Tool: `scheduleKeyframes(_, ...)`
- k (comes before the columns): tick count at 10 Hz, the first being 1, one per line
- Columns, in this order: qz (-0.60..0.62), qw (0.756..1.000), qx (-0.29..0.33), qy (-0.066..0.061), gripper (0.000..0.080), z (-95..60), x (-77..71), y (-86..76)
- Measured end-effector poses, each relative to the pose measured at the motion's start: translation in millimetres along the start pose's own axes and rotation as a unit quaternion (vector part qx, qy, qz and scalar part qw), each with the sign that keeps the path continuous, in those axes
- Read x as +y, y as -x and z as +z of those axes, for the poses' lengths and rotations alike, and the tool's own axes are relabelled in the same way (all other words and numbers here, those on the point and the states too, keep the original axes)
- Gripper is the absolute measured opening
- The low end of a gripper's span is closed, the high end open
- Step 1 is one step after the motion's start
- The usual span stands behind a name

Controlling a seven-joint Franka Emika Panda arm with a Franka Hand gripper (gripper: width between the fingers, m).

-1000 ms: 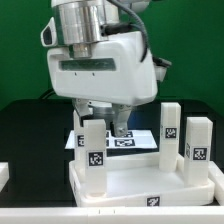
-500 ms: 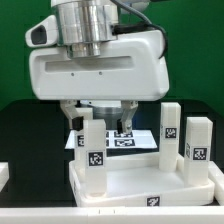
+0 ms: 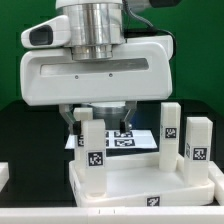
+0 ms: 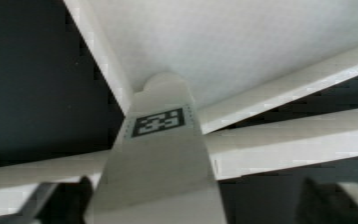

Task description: Assemble desk

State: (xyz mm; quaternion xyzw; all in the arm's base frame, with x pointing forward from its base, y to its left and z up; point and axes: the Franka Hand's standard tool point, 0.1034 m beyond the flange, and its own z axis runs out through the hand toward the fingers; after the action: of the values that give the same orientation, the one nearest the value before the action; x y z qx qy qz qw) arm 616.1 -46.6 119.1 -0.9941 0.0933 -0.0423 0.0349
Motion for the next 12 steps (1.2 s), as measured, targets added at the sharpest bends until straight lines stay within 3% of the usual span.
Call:
scheduleKeyframes(1, 0.058, 0.998, 0.002, -0.001, 0.0433, -1.8, -0.3, -2.4)
scheduleKeyframes(2, 0.131, 0.991, 0.007, -0.003, 0.0286, -5.0, 0.3, -6.5)
scheduleKeyframes(3, 0.210, 0.978, 0.007, -0.003, 0.0286, -4.6, 2.6, -6.5)
scheduleKeyframes(5, 0.387, 0.922, 0.003, -0.005, 0.0286, -0.5, -5.8, -4.8)
scheduleKeyframes(7, 0.524, 0.851, -0.004, -0.030, 0.0286, 2.0, -5.3, -6.8)
scheduleKeyframes(9, 0.571, 0.820, -0.006, -0.031, 0.0286, 2.2, -7.8, -6.8)
scheduleKeyframes(10, 0.566, 0.824, -0.005, -0.030, 0.0286, 2.2, -7.4, -6.8)
scheduleKeyframes(11, 0.524, 0.851, -0.004, -0.027, 0.0286, 2.6, -8.2, -5.9)
scheduleKeyframes(12, 0.457, 0.889, -0.004, -0.023, 0.0387, 3.9, -11.7, -4.1)
